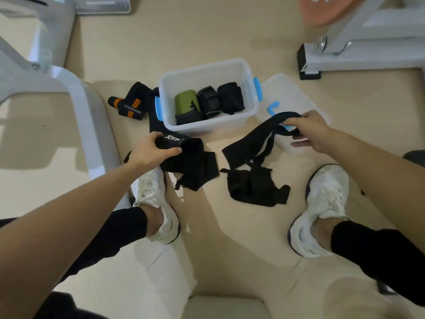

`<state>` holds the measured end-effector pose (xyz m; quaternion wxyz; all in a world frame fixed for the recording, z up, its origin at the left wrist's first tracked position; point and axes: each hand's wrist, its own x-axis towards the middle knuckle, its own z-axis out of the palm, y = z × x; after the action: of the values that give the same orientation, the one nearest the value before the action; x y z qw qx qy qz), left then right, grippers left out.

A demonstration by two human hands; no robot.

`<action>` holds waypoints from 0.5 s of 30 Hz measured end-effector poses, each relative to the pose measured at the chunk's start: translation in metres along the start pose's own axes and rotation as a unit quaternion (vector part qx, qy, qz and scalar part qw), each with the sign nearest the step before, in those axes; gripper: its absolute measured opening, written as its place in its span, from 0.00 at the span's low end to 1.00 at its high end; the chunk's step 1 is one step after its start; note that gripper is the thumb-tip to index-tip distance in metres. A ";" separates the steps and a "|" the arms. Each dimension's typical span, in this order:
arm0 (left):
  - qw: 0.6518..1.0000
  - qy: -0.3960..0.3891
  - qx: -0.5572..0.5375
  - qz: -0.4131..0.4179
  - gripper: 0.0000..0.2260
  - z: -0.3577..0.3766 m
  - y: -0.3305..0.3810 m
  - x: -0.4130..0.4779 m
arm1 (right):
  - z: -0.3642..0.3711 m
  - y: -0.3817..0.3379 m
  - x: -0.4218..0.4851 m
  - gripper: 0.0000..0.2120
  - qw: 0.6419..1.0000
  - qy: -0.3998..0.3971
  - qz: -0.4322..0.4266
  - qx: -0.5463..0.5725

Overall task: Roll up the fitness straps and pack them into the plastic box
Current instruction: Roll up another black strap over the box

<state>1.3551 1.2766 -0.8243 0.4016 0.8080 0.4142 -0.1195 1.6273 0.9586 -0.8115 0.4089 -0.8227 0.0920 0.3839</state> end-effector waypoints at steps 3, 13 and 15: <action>0.997 0.015 0.045 0.060 0.36 0.023 0.004 -0.010 | -0.001 0.002 -0.004 0.31 0.997 -0.047 0.027 0.058; 0.911 -0.141 0.274 0.274 0.36 0.153 0.045 -0.044 | -0.001 0.037 -0.007 0.30 0.922 0.003 -0.051 0.385; 0.909 -0.186 0.291 0.233 0.39 0.176 0.049 -0.039 | -0.008 0.044 -0.006 0.23 0.905 -0.011 -0.060 0.420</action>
<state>1.3924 1.1065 -0.8913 0.2349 0.9256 0.0787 -0.2860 1.6069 0.9225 -0.8307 0.7400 -0.5744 0.1909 0.2933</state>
